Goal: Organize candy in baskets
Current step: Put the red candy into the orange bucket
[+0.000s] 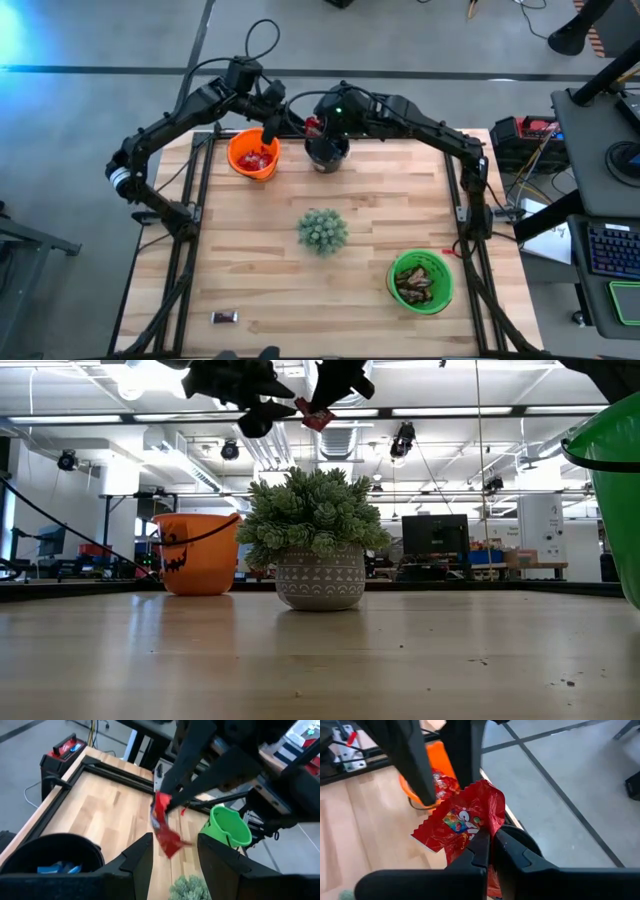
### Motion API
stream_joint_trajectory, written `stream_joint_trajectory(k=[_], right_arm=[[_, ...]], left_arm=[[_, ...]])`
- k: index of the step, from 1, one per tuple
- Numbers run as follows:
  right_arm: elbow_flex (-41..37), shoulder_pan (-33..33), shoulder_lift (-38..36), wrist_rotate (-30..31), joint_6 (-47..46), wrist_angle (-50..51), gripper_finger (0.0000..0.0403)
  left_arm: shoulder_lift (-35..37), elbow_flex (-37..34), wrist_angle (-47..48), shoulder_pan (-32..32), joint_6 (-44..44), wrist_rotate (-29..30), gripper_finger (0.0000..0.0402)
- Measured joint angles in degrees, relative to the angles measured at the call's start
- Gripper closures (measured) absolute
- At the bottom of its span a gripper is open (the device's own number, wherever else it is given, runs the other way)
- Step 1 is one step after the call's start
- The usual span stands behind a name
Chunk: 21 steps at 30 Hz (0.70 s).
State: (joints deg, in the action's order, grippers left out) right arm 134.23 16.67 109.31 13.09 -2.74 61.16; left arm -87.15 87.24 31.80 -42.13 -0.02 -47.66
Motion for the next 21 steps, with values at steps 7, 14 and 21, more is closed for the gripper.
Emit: stream_joint_trajectory(k=[7, 14, 21], right_arm=[[0.0, 0.0, 0.8, -0.2, 0.0, -0.4, 0.0394], [0.0, -0.2, 0.9, -0.2, -0.2, -0.6, 0.0394], [0.5, -1.3, 0.9, -2.6, -0.2, -0.7, 0.0394]], left_arm=[[0.0, 0.0, -0.8, 0.3, 1.3, 0.1, 0.0265], [0.0, 0.0, -0.9, 0.4, 2.1, 0.2, 0.0265], [0.0, 0.0, -1.0, 0.4, 2.1, 2.0, 0.0265]])
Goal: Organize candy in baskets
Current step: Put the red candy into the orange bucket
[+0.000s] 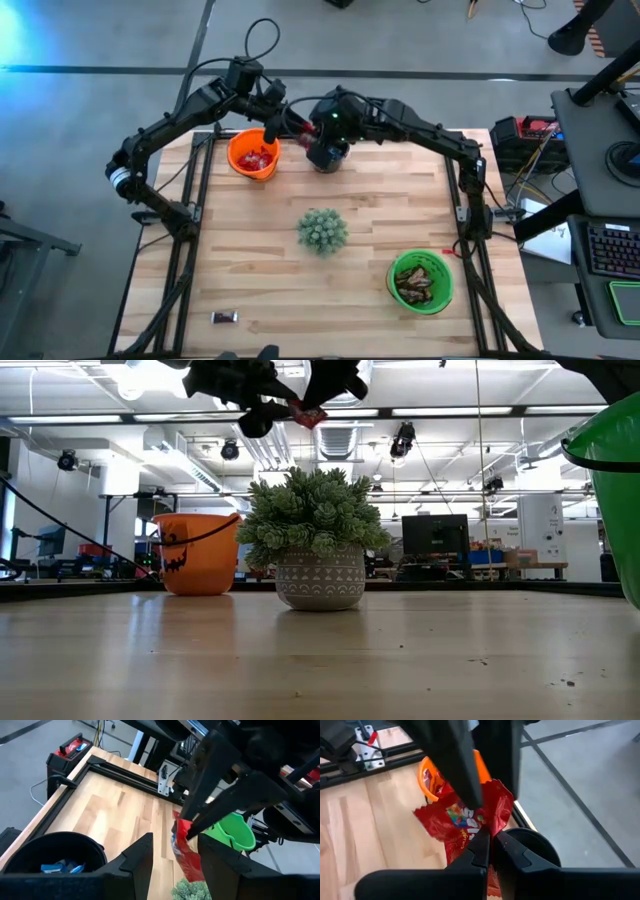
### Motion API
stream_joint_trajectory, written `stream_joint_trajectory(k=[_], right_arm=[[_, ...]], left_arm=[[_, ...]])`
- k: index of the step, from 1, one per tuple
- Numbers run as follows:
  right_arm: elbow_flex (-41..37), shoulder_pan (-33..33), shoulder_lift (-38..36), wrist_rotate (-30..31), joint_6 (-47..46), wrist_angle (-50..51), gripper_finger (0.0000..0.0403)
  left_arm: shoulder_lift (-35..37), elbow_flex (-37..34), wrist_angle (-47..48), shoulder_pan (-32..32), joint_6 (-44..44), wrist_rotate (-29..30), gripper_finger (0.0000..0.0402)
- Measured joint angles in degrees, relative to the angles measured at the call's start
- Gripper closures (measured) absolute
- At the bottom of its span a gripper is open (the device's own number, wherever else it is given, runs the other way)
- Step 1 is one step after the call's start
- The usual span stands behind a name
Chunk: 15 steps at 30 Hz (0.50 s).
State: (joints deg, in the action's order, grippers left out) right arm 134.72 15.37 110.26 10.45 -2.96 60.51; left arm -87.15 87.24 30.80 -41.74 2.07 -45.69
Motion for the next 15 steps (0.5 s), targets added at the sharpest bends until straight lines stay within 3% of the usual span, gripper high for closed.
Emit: stream_joint_trajectory(k=[15], right_arm=[[0.3, -0.6, 0.0, 0.0, 0.7, -1.7, 0.0394]], left_arm=[[0.0, 0.0, 1.2, 0.3, -0.2, 0.1, 0.0269]])
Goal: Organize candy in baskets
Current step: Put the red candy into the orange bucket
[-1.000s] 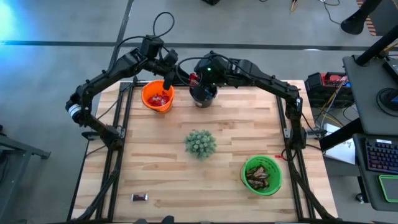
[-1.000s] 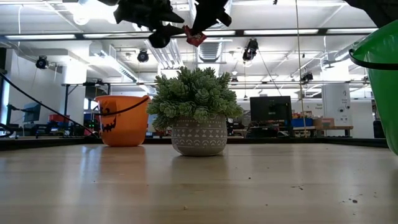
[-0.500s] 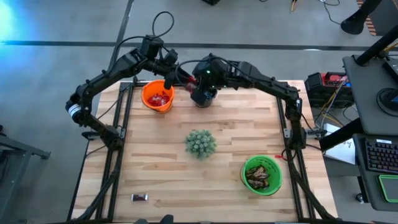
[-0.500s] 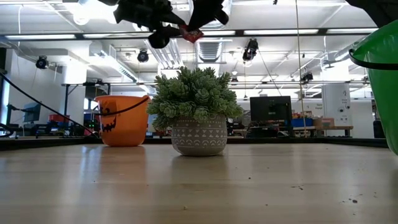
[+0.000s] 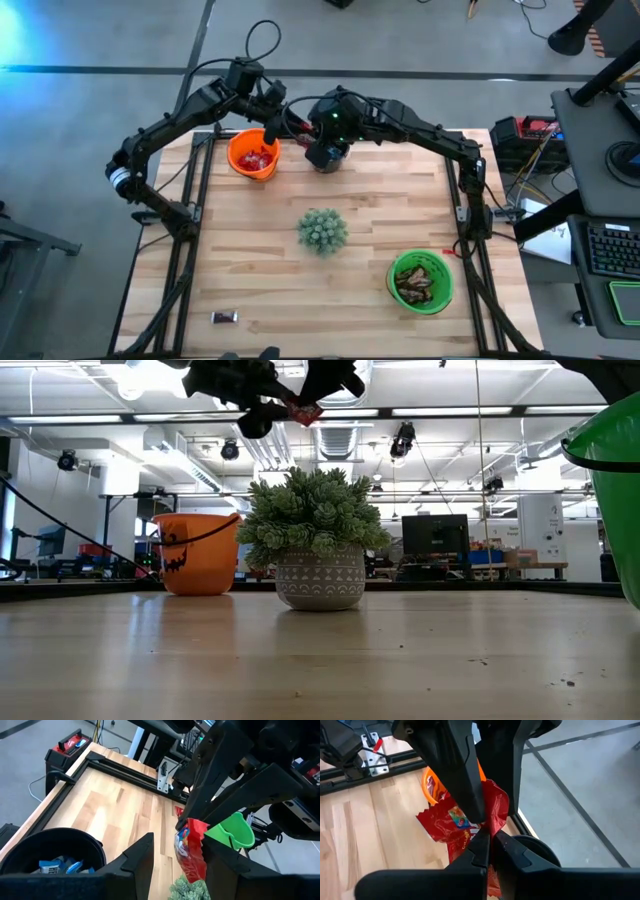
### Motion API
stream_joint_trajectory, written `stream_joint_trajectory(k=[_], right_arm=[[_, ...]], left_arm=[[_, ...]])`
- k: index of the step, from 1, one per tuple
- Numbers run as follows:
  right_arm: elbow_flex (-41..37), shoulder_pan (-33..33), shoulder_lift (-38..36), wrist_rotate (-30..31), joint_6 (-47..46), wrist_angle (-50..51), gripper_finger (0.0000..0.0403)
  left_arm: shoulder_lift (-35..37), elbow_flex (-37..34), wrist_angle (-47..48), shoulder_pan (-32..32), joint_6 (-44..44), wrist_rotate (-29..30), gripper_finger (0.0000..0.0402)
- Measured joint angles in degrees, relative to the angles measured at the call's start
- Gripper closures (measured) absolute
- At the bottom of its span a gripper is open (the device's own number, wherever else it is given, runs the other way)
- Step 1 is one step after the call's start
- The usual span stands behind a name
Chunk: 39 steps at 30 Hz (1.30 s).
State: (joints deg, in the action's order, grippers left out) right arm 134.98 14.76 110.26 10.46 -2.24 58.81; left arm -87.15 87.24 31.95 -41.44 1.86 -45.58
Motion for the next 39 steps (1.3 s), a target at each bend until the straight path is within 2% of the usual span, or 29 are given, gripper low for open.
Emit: stream_joint_trajectory(k=[5, 12, 24, 30, 35, 39], right_arm=[[0.0, 0.0, 0.0, 0.0, 0.0, -0.5, 0.0394], [0.0, 0.0, 0.0, 0.1, 0.0, -0.5, 0.0394], [0.0, 0.0, 0.0, 0.0, 1.4, -0.7, 0.0384], [0.0, 0.0, 0.0, -0.4, 2.3, -0.7, 0.0345], [0.0, 0.0, 0.0, -0.5, 2.3, -0.8, 0.0297], [0.0, 0.0, -0.2, -0.3, 2.7, -0.2, 0.0259]], left_arm=[[0.0, 0.0, 0.0, 0.4, -1.7, 0.0, 0.03], [0.0, 0.0, 0.0, 0.4, -3.8, 0.0, 0.0392], [0.0, 0.0, 0.0, 0.4, -5.3, 0.0, 0.04], [0.0, 0.0, 0.1, 0.4, -5.4, 0.1, 0.0401], [0.0, 0.0, 0.3, 0.3, -6.2, 0.6, 0.0401], [0.1, 0.1, 2.9, 0.1, -8.8, 6.4, 0.0401]])
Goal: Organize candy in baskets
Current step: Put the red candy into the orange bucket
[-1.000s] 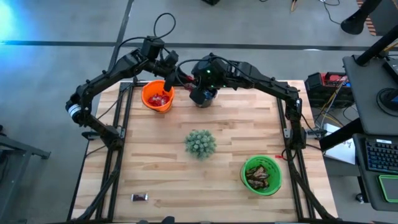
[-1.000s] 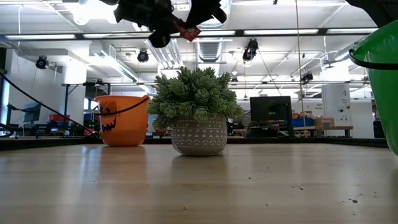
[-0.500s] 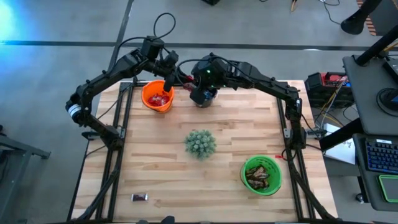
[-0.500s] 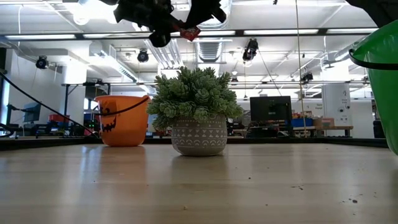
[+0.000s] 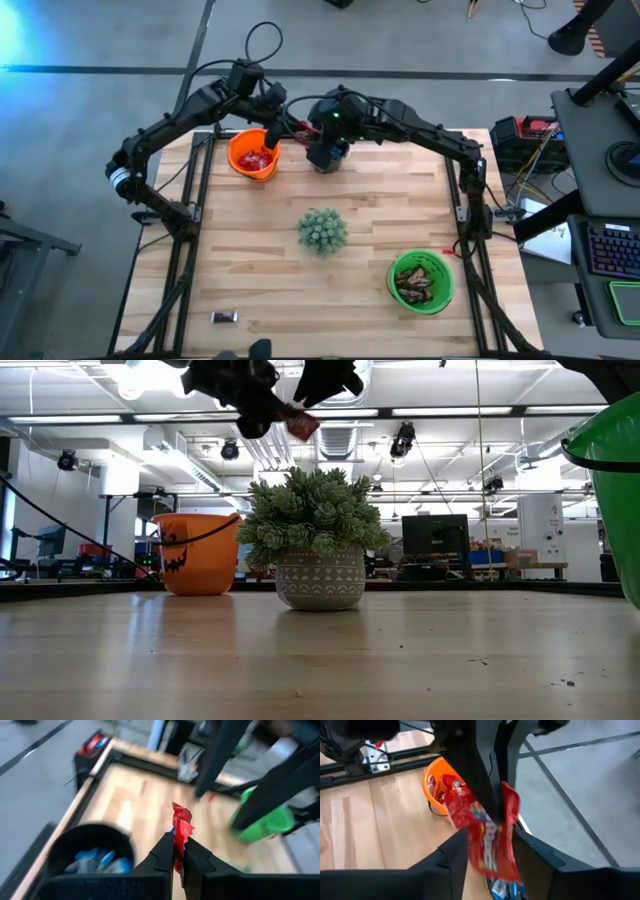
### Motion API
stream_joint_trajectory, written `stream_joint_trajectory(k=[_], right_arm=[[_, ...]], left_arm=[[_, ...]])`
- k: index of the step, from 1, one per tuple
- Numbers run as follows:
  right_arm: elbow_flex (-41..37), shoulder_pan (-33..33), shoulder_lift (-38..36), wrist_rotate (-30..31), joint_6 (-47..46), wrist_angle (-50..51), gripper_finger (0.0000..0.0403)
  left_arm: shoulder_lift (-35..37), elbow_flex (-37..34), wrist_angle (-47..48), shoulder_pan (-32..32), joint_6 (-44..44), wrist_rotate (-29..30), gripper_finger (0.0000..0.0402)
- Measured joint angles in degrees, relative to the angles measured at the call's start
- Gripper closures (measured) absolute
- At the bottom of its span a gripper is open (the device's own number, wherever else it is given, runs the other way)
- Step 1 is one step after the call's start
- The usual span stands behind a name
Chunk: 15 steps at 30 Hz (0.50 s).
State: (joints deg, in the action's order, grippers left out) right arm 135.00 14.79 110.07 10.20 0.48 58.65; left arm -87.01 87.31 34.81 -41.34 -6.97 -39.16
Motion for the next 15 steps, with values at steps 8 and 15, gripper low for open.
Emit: stream_joint_trajectory(k=[8, 15], right_arm=[[0.0, 0.5, -1.9, 0.3, 1.7, 5.3, 0.0225], [0.0, 0.5, -2.0, 0.4, 1.6, 12.8, 0.0231]], left_arm=[[0.0, 2.7, 16.5, -1.3, -8.4, 11.7, 0.0402], [0.0, 5.4, 28.8, -1.4, -12.7, 27.9, 0.0401]])
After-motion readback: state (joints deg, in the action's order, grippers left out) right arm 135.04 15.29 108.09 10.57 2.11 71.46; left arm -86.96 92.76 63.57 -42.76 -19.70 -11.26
